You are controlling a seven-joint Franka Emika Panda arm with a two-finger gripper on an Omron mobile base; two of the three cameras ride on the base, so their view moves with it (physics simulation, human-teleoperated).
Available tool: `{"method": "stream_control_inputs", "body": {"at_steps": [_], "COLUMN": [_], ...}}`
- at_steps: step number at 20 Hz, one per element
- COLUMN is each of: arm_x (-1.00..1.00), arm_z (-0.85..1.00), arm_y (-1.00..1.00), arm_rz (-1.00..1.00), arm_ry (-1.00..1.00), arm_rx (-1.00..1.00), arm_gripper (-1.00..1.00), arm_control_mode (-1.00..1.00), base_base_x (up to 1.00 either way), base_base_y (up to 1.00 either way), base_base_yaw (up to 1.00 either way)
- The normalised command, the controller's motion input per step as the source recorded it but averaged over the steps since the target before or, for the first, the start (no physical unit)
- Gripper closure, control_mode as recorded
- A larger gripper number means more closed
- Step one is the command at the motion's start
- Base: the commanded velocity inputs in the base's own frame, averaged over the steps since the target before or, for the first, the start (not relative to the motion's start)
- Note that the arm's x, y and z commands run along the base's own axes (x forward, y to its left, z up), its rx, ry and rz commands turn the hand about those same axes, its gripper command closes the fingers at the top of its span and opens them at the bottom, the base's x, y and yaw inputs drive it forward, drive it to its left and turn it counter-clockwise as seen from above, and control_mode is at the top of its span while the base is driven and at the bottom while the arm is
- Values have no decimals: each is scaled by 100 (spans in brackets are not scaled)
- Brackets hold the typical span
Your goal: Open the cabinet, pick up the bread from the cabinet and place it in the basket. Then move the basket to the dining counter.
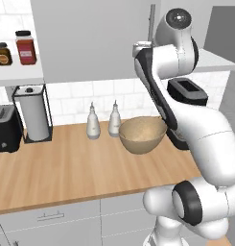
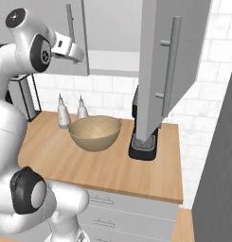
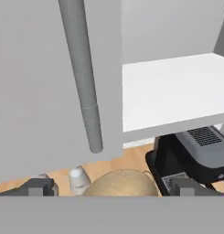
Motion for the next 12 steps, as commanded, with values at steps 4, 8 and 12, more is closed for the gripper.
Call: {"method": "stream_control_inputs", "body": {"at_steps": [4, 8, 12], "arm_x": [100, 70, 37], "arm_z": [0, 0, -4], "arm_y": [0, 0, 0], "arm_rz": [16, 13, 9], "arm_ry": [0, -2, -5], "arm_rx": [0, 0, 0], "arm_gripper": [-100, -100, -100], "arm_control_mode": [-100, -100, -100], "base_base_x": [0, 0, 0], "base_base_y": [0, 0, 0], "base_base_yaw": [0, 0, 0]}}
